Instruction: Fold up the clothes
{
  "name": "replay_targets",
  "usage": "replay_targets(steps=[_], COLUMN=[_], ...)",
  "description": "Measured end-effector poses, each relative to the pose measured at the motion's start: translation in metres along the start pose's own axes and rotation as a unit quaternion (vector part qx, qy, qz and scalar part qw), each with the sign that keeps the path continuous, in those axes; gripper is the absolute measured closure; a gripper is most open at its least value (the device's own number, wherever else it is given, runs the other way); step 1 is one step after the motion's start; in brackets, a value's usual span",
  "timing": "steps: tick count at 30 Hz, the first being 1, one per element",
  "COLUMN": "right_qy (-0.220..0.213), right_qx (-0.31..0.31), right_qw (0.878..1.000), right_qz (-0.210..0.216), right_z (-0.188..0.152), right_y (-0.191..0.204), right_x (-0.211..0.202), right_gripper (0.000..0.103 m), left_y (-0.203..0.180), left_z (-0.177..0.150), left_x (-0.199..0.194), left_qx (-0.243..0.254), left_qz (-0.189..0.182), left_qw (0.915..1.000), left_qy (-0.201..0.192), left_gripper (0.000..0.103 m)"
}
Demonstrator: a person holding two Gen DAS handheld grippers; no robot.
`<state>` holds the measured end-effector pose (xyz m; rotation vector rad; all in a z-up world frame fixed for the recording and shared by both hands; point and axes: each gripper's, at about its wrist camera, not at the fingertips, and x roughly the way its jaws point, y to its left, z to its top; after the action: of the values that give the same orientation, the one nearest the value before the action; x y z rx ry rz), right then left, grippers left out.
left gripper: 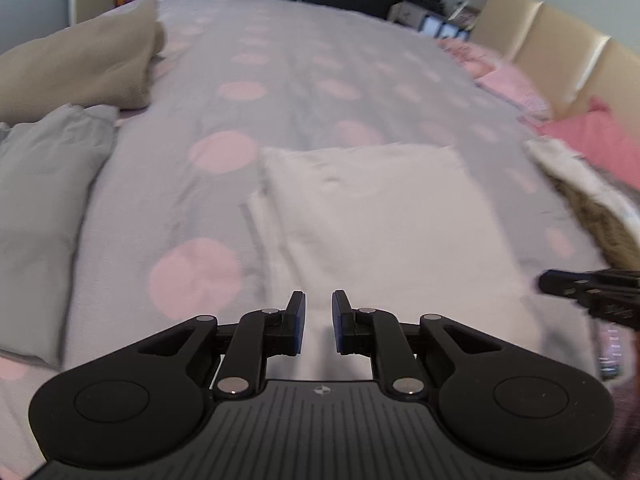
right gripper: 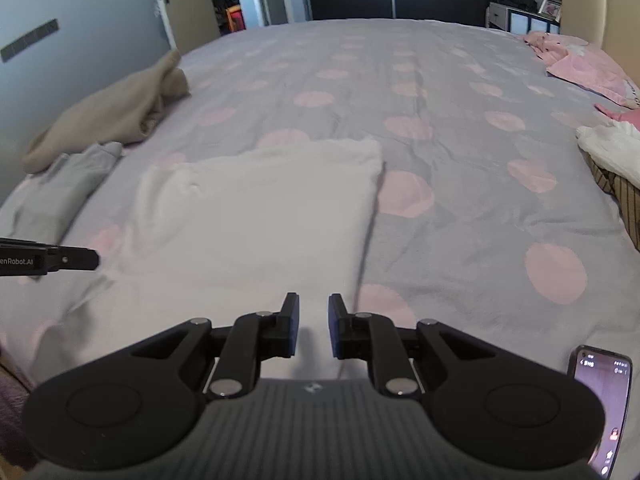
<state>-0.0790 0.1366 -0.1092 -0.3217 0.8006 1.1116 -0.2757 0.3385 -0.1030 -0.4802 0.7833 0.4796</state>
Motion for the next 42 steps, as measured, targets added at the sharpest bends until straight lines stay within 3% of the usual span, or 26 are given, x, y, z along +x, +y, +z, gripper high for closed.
replay_targets(steps=[5,9,13,18,25,26,28,30,36,42], right_qy=[0.012,0.03,0.04,0.052,0.056,0.053,0.035,0.03,0.035,0.05], right_qx=[-0.015,-0.022,-0.018,-0.087,-0.028,-0.024,-0.008,0.013,0.054,0.087], right_qw=[0.999,0.999,0.998,0.995,0.997,0.997,0.998,0.999,0.996,0.992], right_qz=[0.027,0.029,0.035,0.026,0.044,0.049,0.046,0.043,0.053,0.071], right_z=[-0.012,-0.023,-0.031,-0.041,-0.029,-0.026,-0.019,-0.012,0.0,0.002], right_y=[0.011,0.012,0.009,0.021,0.008,0.006,0.0,-0.009,-0.026,-0.036], right_x=[-0.005,0.005,0.012,0.02,0.01,0.008,0.003,0.002,0.014,0.034], right_gripper=[0.085,0.085,0.085,0.085,0.082,0.078,0.067,0.062,0.053,0.051], left_y=[-0.022,-0.025,-0.024,-0.026,-0.019,-0.016,-0.009,0.001,0.03,0.036], left_z=[-0.01,-0.022,-0.03,-0.034,-0.027,-0.025,-0.019,-0.012,0.003,0.004], left_x=[0.0,0.019,0.024,0.025,0.015,0.011,0.004,0.0,0.017,0.043], left_qx=[0.043,0.065,0.078,0.089,0.069,0.06,0.044,0.019,-0.061,-0.072], left_qz=[-0.023,-0.01,-0.004,0.008,-0.007,-0.009,0.002,0.01,-0.016,-0.025], left_qw=[0.9987,0.9966,0.9953,0.9939,0.9964,0.9975,0.999,0.9998,0.9979,0.9962], left_qy=[0.017,0.051,0.058,0.065,0.048,0.038,0.012,-0.005,0.016,0.041], left_gripper=[0.092,0.092,0.092,0.095,0.094,0.092,0.063,0.051,0.044,0.044])
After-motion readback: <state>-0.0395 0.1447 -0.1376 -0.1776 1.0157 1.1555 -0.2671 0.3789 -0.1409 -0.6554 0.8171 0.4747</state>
